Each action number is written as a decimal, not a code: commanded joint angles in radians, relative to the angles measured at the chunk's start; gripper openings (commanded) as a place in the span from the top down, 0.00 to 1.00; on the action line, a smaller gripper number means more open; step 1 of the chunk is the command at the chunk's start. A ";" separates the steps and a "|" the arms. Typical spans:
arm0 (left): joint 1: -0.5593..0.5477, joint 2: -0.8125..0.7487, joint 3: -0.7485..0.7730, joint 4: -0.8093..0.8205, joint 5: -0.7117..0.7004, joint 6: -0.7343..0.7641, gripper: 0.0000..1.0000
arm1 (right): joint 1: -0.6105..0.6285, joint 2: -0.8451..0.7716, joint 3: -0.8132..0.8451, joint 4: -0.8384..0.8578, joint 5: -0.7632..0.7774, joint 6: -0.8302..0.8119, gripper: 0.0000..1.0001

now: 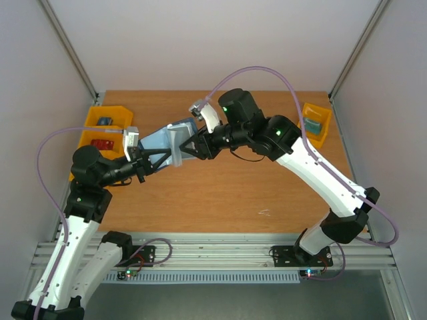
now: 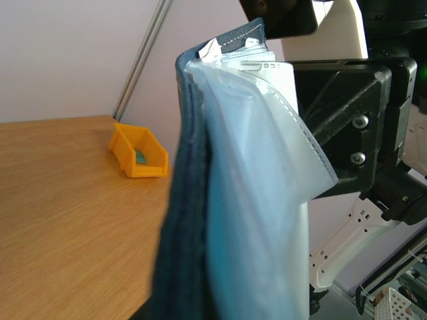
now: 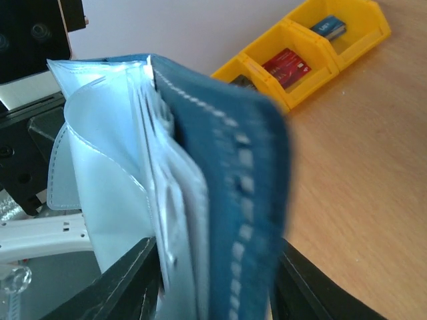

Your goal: Take the credit cards out of the card holder

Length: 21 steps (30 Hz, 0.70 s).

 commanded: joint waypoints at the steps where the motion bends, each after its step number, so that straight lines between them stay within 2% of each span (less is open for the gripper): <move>1: -0.001 -0.014 0.004 0.066 0.026 0.012 1.00 | 0.015 0.028 0.034 0.058 -0.037 0.010 0.59; 7: -0.001 -0.013 0.002 0.030 -0.021 0.022 1.00 | 0.017 0.038 0.033 0.087 -0.083 0.035 0.86; 8: -0.001 -0.011 0.006 0.002 -0.049 0.027 0.94 | 0.018 0.040 0.032 0.086 -0.086 0.039 0.92; 9: 0.000 -0.010 0.011 -0.029 -0.081 0.042 0.80 | 0.019 0.041 0.031 0.085 -0.083 0.044 0.97; 11: -0.001 -0.010 0.022 -0.093 -0.146 0.081 0.50 | 0.019 0.040 0.027 0.080 -0.060 0.056 0.99; 13: -0.001 -0.011 0.028 -0.124 -0.176 0.126 0.31 | 0.021 0.042 0.026 0.065 -0.014 0.065 0.99; 17: -0.001 -0.012 0.017 -0.064 -0.099 0.142 0.12 | 0.055 0.057 0.042 0.017 0.115 0.059 0.99; 21: -0.001 -0.001 0.004 -0.006 -0.093 0.100 0.07 | 0.098 0.077 0.081 -0.007 0.168 0.041 0.99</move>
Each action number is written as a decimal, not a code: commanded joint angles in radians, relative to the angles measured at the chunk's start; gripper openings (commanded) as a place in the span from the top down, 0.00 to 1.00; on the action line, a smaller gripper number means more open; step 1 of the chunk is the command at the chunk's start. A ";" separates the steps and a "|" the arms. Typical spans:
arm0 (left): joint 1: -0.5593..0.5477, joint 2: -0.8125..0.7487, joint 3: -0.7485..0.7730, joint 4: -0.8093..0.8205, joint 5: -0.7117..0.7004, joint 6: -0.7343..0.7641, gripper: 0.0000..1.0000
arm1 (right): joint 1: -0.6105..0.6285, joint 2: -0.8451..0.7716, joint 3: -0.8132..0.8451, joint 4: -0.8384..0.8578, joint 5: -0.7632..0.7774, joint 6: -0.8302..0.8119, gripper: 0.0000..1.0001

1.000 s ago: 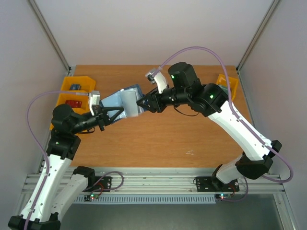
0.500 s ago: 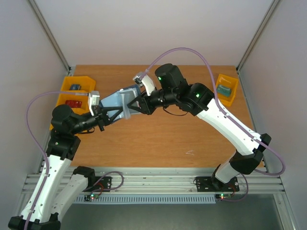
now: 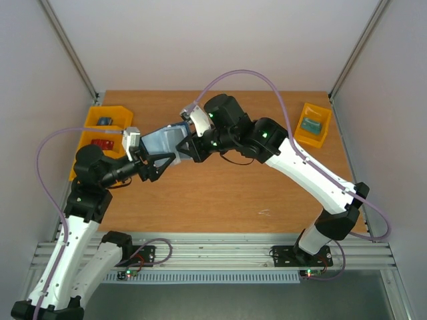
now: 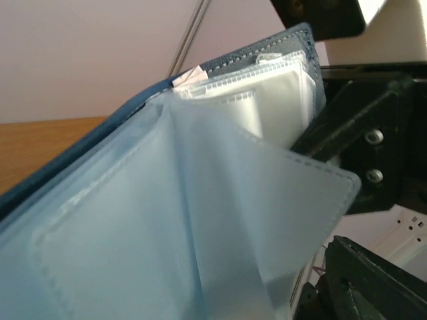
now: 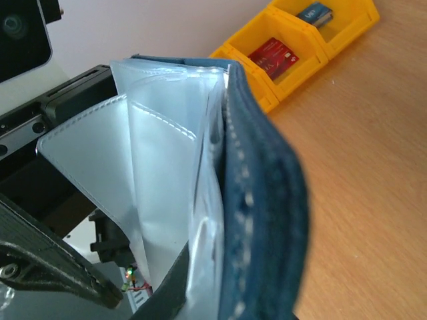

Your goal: Take the credit cards out of the card holder

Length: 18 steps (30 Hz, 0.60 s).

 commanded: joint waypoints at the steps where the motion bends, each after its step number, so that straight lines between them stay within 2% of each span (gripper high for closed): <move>1: -0.001 -0.002 0.003 0.095 0.030 -0.007 0.07 | 0.052 0.020 0.071 -0.027 0.101 -0.012 0.99; 3: -0.001 0.001 0.003 0.104 0.045 -0.013 0.08 | 0.059 0.021 0.082 -0.028 0.093 -0.018 0.99; 4: -0.001 0.003 0.002 0.099 0.050 -0.014 0.12 | 0.059 0.019 0.080 -0.022 0.073 -0.024 0.99; 5: -0.001 0.005 0.001 0.087 0.044 -0.012 0.19 | 0.059 0.015 0.075 -0.011 0.049 -0.029 0.99; 7: -0.001 0.010 0.004 0.055 0.025 -0.002 0.40 | 0.059 0.001 0.063 0.014 -0.003 -0.037 0.99; 9: -0.001 0.012 0.014 0.016 -0.001 0.017 0.66 | 0.059 -0.014 0.045 0.031 -0.035 -0.047 0.99; 11: -0.001 0.010 0.028 -0.013 -0.008 0.029 0.93 | 0.057 -0.043 0.022 0.048 -0.056 -0.056 0.94; 12: -0.001 0.008 0.033 -0.022 -0.003 0.036 0.99 | 0.055 -0.057 0.010 0.049 -0.048 -0.059 0.89; 15: -0.001 -0.008 0.030 -0.021 0.021 0.040 1.00 | 0.031 -0.103 -0.040 0.049 -0.018 -0.060 0.77; 18: -0.001 -0.014 0.022 -0.003 0.042 0.026 1.00 | 0.002 -0.128 -0.070 0.036 -0.010 -0.055 0.75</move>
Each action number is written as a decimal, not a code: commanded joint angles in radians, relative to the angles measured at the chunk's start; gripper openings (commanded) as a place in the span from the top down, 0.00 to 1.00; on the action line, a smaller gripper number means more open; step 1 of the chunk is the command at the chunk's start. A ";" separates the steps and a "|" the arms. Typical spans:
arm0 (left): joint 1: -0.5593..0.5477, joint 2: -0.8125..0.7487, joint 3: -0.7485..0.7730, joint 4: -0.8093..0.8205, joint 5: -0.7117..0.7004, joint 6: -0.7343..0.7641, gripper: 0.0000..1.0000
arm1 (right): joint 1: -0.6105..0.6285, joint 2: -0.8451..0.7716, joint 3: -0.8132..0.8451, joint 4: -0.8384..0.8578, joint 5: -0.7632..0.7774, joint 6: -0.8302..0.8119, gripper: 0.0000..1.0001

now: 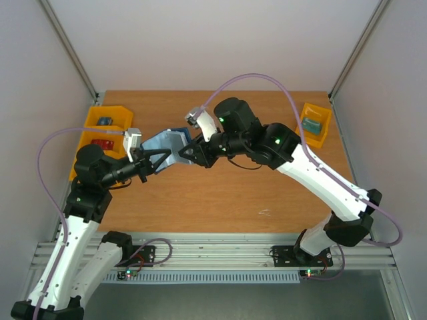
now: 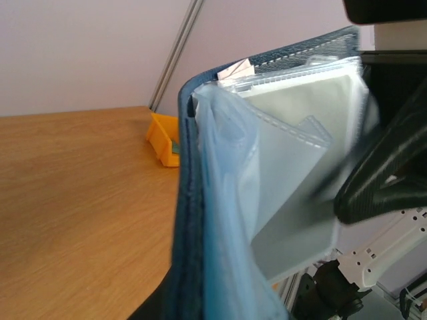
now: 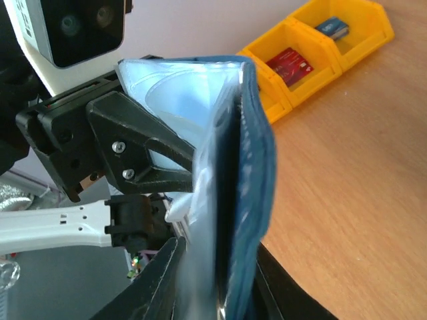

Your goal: Take the credit cards out of the card holder

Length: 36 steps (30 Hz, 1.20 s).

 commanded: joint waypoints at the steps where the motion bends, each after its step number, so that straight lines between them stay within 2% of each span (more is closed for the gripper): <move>1: 0.000 -0.018 0.010 0.034 0.036 -0.004 1.00 | -0.031 -0.070 -0.030 0.020 -0.010 -0.010 0.74; 4: 0.000 -0.019 0.003 0.058 0.051 -0.024 1.00 | -0.031 -0.077 -0.039 0.022 0.007 -0.005 0.75; 9: 0.000 -0.020 0.003 0.049 0.024 -0.033 0.99 | -0.033 -0.059 -0.037 0.019 0.024 0.020 0.98; 11: 0.000 -0.026 0.012 -0.056 -0.103 -0.003 0.82 | -0.033 -0.054 -0.031 0.008 0.036 0.030 0.99; 14: 0.001 -0.022 0.037 -0.198 -0.359 0.063 0.64 | -0.033 -0.056 -0.033 0.007 0.044 0.047 0.99; 19: 0.000 -0.034 0.026 -0.270 -0.453 0.140 0.38 | -0.033 -0.055 -0.036 -0.011 0.080 0.073 0.99; 22: 0.002 -0.040 0.020 -0.304 -0.561 0.165 0.28 | -0.036 -0.058 -0.034 -0.054 0.164 0.095 0.99; 25: 0.012 -0.018 0.041 -0.337 -0.665 0.250 0.25 | -0.039 -0.056 -0.020 -0.129 0.285 0.130 0.99; 28: 0.020 -0.019 0.060 -0.346 -0.585 0.299 0.25 | -0.039 -0.035 0.010 -0.230 0.433 0.161 0.99; 31: 0.020 -0.032 0.056 -0.312 -0.344 0.284 0.25 | -0.038 -0.023 0.025 -0.284 0.500 0.187 0.99; 34: 0.018 -0.034 0.014 -0.157 -0.069 0.191 0.18 | -0.034 -0.009 0.043 -0.306 0.511 0.192 0.99; 36: 0.013 -0.023 -0.018 -0.070 -0.048 0.036 0.16 | -0.025 -0.003 0.047 -0.291 0.480 0.177 0.99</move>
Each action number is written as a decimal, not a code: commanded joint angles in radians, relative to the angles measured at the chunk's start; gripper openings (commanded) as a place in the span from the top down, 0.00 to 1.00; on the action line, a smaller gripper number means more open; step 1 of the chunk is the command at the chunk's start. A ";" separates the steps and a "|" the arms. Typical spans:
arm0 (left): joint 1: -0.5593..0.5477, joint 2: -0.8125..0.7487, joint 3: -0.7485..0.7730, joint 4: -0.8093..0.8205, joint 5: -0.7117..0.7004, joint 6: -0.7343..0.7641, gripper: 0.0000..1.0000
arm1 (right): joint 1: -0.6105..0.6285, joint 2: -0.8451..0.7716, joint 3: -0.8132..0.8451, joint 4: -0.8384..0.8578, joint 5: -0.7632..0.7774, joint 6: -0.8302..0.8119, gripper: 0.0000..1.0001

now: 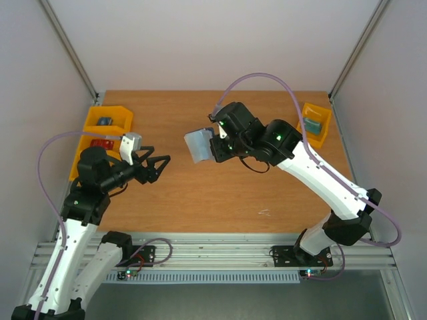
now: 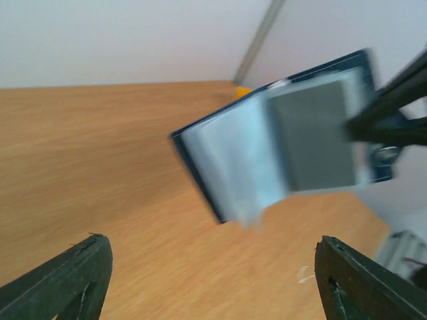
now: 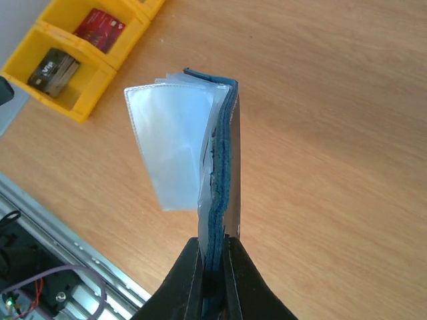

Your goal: Take the credit cards out of the card holder

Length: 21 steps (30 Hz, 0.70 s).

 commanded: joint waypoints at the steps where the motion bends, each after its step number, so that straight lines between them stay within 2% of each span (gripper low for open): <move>1: -0.009 0.009 -0.045 0.224 0.215 -0.247 0.16 | 0.016 0.014 0.045 -0.006 0.014 0.003 0.99; 3: -0.014 0.039 -0.049 0.202 0.156 -0.313 0.13 | 0.026 0.019 0.044 0.031 -0.046 -0.016 0.99; 5: -0.023 0.061 -0.047 0.199 0.139 -0.317 0.02 | 0.028 0.021 0.042 0.066 -0.094 -0.024 0.99; 6: -0.028 0.065 -0.046 0.216 0.146 -0.324 0.01 | 0.029 0.019 0.041 0.079 -0.137 -0.028 0.99; 10: -0.036 0.086 -0.064 0.303 0.202 -0.402 0.01 | 0.029 0.004 0.023 0.146 -0.278 -0.059 0.99; 14: -0.036 0.088 -0.089 0.269 0.195 -0.406 0.01 | 0.027 -0.054 -0.026 0.222 -0.385 -0.110 0.99; 17: -0.037 0.073 -0.118 0.342 0.290 -0.414 0.01 | 0.024 -0.092 -0.057 0.259 -0.486 -0.138 0.99; 20: -0.036 0.063 -0.112 0.485 0.421 -0.428 0.01 | 0.019 -0.106 -0.064 0.260 -0.566 -0.161 0.99; 21: -0.036 0.059 -0.108 0.556 0.463 -0.438 0.03 | 0.017 -0.113 -0.067 0.260 -0.590 -0.169 0.99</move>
